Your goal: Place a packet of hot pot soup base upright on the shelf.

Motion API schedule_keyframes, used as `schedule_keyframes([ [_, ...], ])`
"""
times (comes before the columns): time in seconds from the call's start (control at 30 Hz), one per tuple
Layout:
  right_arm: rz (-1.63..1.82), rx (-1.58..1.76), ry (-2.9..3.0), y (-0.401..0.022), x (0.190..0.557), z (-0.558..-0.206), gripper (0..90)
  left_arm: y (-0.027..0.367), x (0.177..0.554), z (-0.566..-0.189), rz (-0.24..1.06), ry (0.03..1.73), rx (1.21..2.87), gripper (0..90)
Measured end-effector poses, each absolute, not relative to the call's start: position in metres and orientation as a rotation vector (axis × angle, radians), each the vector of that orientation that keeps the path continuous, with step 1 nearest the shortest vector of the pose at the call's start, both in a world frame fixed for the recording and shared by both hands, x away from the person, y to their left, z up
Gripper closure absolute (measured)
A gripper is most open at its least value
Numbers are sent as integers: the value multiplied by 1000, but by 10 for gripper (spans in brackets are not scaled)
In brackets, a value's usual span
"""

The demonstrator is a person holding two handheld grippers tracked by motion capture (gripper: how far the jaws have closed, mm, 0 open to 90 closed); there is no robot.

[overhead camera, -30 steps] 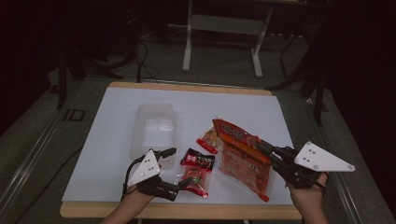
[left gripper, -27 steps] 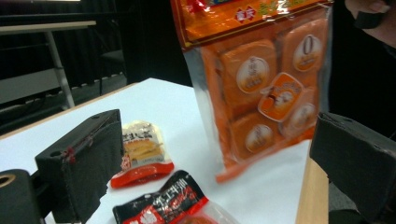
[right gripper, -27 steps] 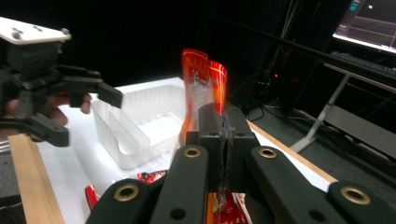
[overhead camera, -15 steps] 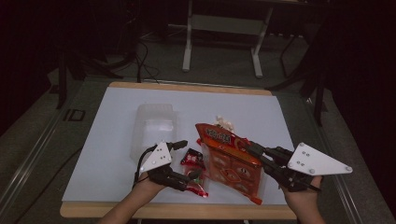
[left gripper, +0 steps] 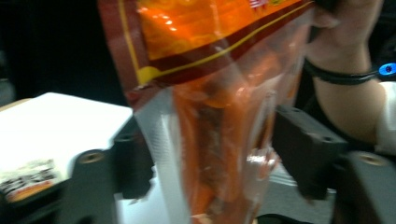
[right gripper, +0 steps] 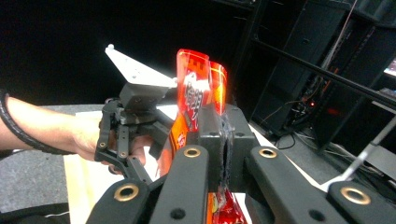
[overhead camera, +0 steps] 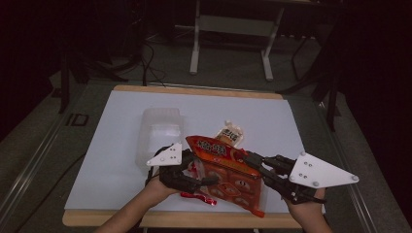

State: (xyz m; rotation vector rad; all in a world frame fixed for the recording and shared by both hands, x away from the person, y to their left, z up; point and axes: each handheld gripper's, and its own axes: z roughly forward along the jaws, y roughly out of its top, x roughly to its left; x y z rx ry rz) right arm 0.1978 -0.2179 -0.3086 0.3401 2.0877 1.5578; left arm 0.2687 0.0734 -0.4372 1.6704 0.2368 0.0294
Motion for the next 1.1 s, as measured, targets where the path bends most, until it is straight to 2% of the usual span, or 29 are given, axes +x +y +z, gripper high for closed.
schedule_keyframes([
  [0.1,1557,344,2092,-218,199,-310,885,73,269,-438,3,223,1665,495],
  [0.2,1560,350,2097,-219,200,-312,885,73,270,-439,-8,222,1671,576],
  [0.23,1560,350,2097,-219,200,-312,885,72,270,-439,-17,227,1669,576],
  [0.37,1562,369,2098,-223,202,-313,885,69,267,-437,-24,213,1689,669],
  [0.43,1564,373,2095,-224,203,-313,884,65,262,-434,-6,203,1709,669],
  [0.47,1574,388,2091,-228,204,-314,884,63,260,-433,4,207,1714,703],
  [0.93,1621,468,2034,-241,216,-317,854,65,254,-411,99,271,1757,717],
  [1.1,1637,488,1992,-245,218,-312,814,63,254,-402,131,283,1753,718],
])
